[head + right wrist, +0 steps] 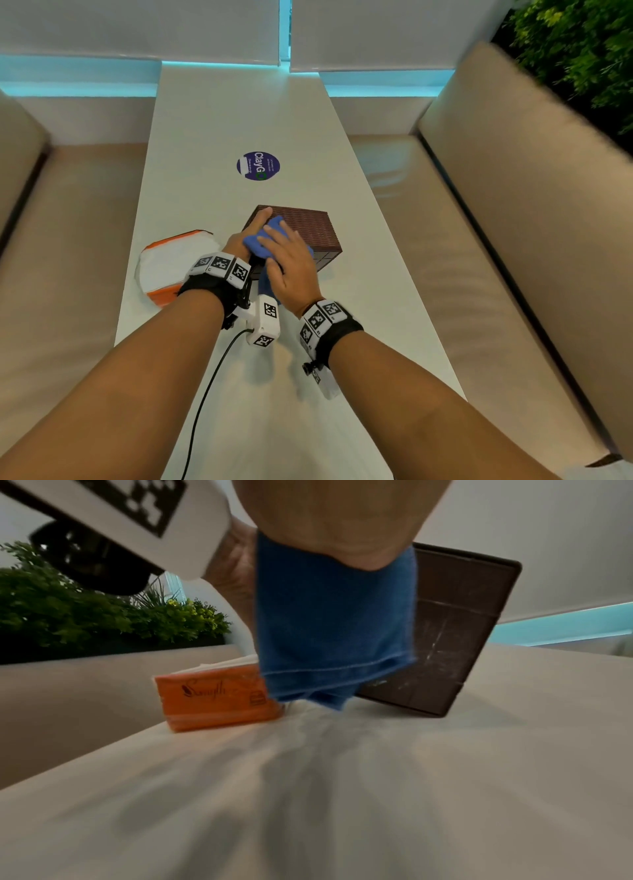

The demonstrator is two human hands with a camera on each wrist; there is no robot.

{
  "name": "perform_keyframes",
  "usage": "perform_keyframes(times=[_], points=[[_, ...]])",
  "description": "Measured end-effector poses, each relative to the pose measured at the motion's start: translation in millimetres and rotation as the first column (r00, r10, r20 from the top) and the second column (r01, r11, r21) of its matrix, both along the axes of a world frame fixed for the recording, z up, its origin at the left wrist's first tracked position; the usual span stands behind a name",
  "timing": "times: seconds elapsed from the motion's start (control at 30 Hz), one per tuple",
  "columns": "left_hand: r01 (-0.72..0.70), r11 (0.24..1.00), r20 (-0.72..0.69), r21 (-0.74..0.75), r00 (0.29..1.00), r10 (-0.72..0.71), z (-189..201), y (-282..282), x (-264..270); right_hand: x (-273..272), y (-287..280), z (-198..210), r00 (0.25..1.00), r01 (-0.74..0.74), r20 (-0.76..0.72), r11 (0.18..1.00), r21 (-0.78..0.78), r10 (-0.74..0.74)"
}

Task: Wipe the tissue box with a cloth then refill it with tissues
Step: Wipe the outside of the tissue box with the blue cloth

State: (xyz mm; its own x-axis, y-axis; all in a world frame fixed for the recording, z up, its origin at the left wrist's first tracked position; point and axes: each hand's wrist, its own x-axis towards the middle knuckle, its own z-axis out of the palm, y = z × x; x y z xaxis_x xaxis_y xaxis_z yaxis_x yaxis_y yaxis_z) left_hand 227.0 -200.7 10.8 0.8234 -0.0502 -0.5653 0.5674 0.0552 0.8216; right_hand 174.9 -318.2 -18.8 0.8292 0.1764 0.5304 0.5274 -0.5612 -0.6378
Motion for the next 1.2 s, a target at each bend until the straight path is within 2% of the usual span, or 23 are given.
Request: perform_keyframes(times=[0.07,0.13,0.2,0.27,0.33,0.4,0.47,0.53,0.63,0.73,0.8,0.87,0.93,1.07,1.1,1.13,1.2], points=[[0.068,0.997,-0.005,-0.025,0.998,-0.068,-5.4,5.3,0.9,2.2,-3.5,-2.0,1.000,-0.021,-0.012,0.999,-0.036,0.020],[0.066,0.998,-0.072,-0.007,0.995,-0.066,-27.9,13.2,15.4,5.1,-10.7,2.5,0.979,0.114,-0.169,0.993,0.005,-0.112],[0.006,1.000,-0.177,-0.008,0.984,-0.007,-62.7,20.8,35.0,12.0,-23.7,5.9,0.893,0.317,-0.341,0.948,0.018,-0.292],[-0.024,0.999,-0.216,0.024,0.976,0.029,-74.5,21.4,41.0,22.8,-41.8,9.9,0.767,0.451,-0.500,0.892,-0.027,-0.403],[-0.044,0.998,-0.213,0.043,0.976,0.052,-62.7,17.5,34.6,35.1,-55.9,16.0,0.637,0.533,-0.628,0.844,-0.059,-0.446],[-0.061,0.996,-0.196,0.064,0.978,0.072,-62.5,17.3,36.0,42.4,-57.6,24.5,0.583,0.522,-0.674,0.845,-0.118,-0.455],[-0.070,0.995,-0.190,0.077,0.978,0.083,-62.0,15.4,35.6,42.3,-51.0,31.1,0.608,0.495,-0.641,0.855,-0.155,-0.468],[-0.097,0.993,-0.176,0.072,0.978,0.109,-52.1,11.0,30.5,35.8,-38.2,40.1,0.672,0.442,-0.591,0.882,-0.163,-0.446],[-0.098,0.993,-0.142,0.065,0.984,0.106,-33.1,3.7,22.2,35.7,-15.7,48.8,0.768,0.316,-0.540,0.938,-0.146,-0.343],[-0.080,0.992,-0.128,0.092,0.988,0.092,-21.0,1.8,18.7,42.7,-7.0,48.0,0.824,0.222,-0.494,0.961,-0.166,-0.276],[-0.077,0.992,-0.129,0.100,0.988,0.089,-14.9,2.5,14.2,46.2,-12.9,42.9,0.847,0.147,-0.461,0.950,-0.275,-0.265],[-0.077,0.990,-0.126,0.117,0.988,0.091,-8.2,0.7,6.5,51.0,-23.7,35.3,0.841,0.144,-0.452,0.928,-0.343,-0.298],[-0.089,0.990,-0.117,0.110,0.988,0.102,-2.2,-2.0,0.2,57.5,-33.6,32.7,0.793,0.203,-0.491,0.916,-0.346,-0.361],[-0.108,0.989,-0.130,0.098,0.984,0.120,-2.4,-3.8,2.5,64.0,-34.1,39.1,0.592,0.335,-0.651,0.880,-0.337,-0.475],[-0.109,0.990,-0.131,0.094,0.984,0.121,-4.1,-4.7,3.8,61.7,-28.4,42.7,0.584,0.338,-0.645,0.870,-0.359,-0.493],[-0.112,0.989,-0.128,0.092,0.984,0.124,-5.1,-5.6,5.0,58.9,-21.3,45.0,0.611,0.326,-0.621,0.871,-0.368,-0.491],[-0.125,0.988,-0.128,0.086,0.982,0.136,-7.9,-5.7,5.7,50.3,-6.1,46.0,0.735,0.256,-0.534,0.901,-0.351,-0.417]])
